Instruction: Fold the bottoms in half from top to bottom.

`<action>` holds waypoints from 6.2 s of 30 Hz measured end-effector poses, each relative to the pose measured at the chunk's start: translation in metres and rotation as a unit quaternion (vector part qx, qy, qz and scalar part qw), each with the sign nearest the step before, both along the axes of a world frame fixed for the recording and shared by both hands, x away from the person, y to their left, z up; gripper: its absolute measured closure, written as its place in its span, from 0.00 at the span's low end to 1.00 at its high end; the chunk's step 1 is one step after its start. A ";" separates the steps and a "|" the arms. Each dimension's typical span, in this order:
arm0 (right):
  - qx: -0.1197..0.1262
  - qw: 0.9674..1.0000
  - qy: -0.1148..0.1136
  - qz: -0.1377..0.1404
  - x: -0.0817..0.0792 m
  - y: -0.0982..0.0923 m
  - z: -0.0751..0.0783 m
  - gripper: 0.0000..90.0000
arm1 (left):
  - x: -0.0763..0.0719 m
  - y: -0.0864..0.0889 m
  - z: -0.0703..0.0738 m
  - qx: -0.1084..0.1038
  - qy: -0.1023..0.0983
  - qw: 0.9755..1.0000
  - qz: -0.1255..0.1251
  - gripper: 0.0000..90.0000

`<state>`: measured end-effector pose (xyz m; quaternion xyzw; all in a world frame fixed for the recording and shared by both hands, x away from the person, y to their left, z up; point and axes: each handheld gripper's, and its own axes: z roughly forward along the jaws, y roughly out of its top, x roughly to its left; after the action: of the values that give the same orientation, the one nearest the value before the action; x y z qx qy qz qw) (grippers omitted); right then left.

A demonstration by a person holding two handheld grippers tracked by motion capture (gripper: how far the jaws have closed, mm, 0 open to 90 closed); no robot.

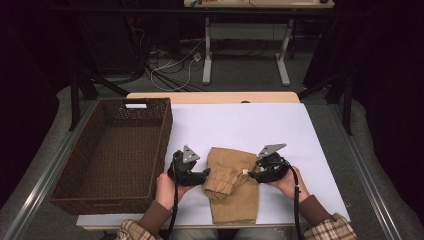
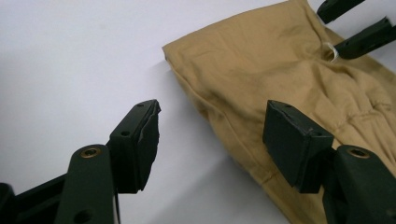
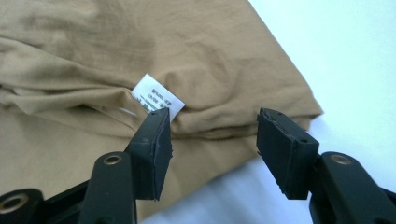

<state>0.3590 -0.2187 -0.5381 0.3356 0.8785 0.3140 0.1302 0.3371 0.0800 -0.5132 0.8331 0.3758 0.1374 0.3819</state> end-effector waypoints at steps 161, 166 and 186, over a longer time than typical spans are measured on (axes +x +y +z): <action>0.013 1.000 -0.023 -0.014 0.013 0.017 -0.006 1.00 | 0.033 -0.042 -0.035 0.001 0.022 0.997 -0.072 0.75; 0.008 1.000 -0.005 -0.018 0.014 0.014 -0.011 1.00 | 0.034 -0.041 -0.040 0.009 0.023 0.997 -0.074 0.78; 0.055 0.998 -0.007 -0.036 -0.009 -0.017 0.012 0.26 | 0.013 -0.018 -0.017 -0.021 0.013 0.997 -0.072 0.18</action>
<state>0.3495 -0.2361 -0.5261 0.3714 0.8462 0.3597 0.1286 0.3503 0.0621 -0.5305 0.8517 0.3224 0.0907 0.4030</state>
